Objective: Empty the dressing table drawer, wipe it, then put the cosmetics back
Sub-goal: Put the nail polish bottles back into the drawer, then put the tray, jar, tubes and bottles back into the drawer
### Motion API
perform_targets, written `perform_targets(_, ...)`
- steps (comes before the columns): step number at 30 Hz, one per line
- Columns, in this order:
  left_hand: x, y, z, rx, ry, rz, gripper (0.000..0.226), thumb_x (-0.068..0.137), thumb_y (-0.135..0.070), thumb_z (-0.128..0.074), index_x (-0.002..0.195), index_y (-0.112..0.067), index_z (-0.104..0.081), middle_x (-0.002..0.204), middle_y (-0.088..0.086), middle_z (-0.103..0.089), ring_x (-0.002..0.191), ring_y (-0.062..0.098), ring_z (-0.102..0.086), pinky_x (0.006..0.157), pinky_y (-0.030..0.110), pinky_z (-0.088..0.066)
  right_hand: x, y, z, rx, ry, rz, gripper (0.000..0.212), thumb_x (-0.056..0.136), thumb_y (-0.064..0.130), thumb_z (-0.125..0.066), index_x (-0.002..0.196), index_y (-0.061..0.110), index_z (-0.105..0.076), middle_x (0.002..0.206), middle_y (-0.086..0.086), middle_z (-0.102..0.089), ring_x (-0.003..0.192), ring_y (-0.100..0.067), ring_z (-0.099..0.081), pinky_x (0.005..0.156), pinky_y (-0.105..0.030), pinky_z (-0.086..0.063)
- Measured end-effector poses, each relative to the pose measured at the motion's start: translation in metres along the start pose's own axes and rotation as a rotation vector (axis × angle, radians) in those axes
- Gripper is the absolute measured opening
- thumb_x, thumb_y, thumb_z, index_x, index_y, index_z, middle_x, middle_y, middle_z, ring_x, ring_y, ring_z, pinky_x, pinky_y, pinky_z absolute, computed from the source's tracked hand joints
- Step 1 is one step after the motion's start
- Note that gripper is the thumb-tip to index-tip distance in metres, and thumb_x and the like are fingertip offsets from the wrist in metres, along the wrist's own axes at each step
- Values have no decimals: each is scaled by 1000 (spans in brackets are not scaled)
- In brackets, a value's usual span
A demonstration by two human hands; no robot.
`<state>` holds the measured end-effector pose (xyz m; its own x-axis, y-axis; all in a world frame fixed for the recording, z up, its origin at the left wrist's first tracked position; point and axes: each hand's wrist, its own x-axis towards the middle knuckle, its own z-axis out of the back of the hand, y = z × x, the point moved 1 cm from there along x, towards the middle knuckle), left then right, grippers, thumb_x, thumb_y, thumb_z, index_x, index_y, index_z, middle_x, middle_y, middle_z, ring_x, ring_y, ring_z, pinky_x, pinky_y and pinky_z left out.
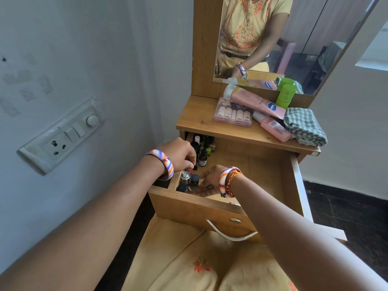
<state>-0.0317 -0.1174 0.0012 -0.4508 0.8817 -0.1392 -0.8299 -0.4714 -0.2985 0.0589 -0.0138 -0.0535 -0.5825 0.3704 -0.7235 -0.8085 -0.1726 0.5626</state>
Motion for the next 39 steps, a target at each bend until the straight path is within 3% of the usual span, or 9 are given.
perform_targets(7,12,-4,7,-29,-23,-13,16,87,-23,-63,95,-14,-73,96,3,-71,89,17,-64,82,32,-55,2,-7,15,-53,-5,13,25,91,0,-51,114,-6,-59,114,-22,-66,107,-33,-65,95,-43,-52)
perform_targets(12,38,-35,28,-123,-112,-76,16,86,-24,-64,96,-15,-74,99,1,-71,90,15,-64,81,30,-54,-23,5,63,-190,-140,178,31,87,6,-59,118,0,-59,97,-14,-61,68,-17,-57,65,-24,-49)
perform_targets(15,60,-56,42,-180,-221,-74,19,86,-24,-64,101,-16,-72,103,0,-70,91,13,-61,78,24,-48,-39,14,101,8,-214,194,16,89,8,-51,91,17,-64,89,-1,-67,73,-13,-62,66,-23,-52)
perform_targets(17,77,-65,47,-242,-266,-47,21,84,-23,-66,103,-15,-71,106,2,-69,95,16,-62,78,22,-46,-44,15,127,33,-409,286,27,84,5,-50,98,20,-66,103,2,-67,93,-15,-65,80,-24,-52)
perform_targets(20,99,-74,49,-301,-280,-4,26,82,-19,-68,107,-12,-68,111,5,-68,103,19,-62,84,22,-46,-43,16,159,-316,-790,457,28,83,9,-59,111,13,-65,112,-7,-65,103,-24,-61,79,-22,-44)
perform_targets(23,114,-77,48,-308,-270,22,35,82,-21,-70,114,-8,-65,118,7,-65,109,20,-59,90,23,-44,-38,16,178,-355,-889,527,39,83,16,-64,121,13,-58,120,-9,-62,112,-27,-57,92,-30,-46)
perform_targets(30,132,-73,38,-388,-311,74,31,82,-20,-69,113,-12,-66,118,3,-65,108,18,-59,80,18,-38,1,35,199,-522,-732,436,77,80,20,-68,144,13,-25,140,-19,-39,130,-37,-39,105,-49,-38)
perform_targets(35,132,-63,36,-441,-367,67,29,82,-16,-70,111,-15,-67,117,0,-66,89,11,-57,75,19,-41,13,48,211,-552,-646,385,65,78,20,-69,133,5,-38,133,-18,-50,121,-34,-48,98,-36,-44)
perform_targets(39,133,-59,37,-470,-404,82,24,83,-16,-69,107,-15,-68,114,1,-66,83,10,-56,58,9,-35,16,53,213,-586,-602,373,65,80,21,-67,135,6,-38,132,-16,-51,120,-33,-51,96,-34,-44)
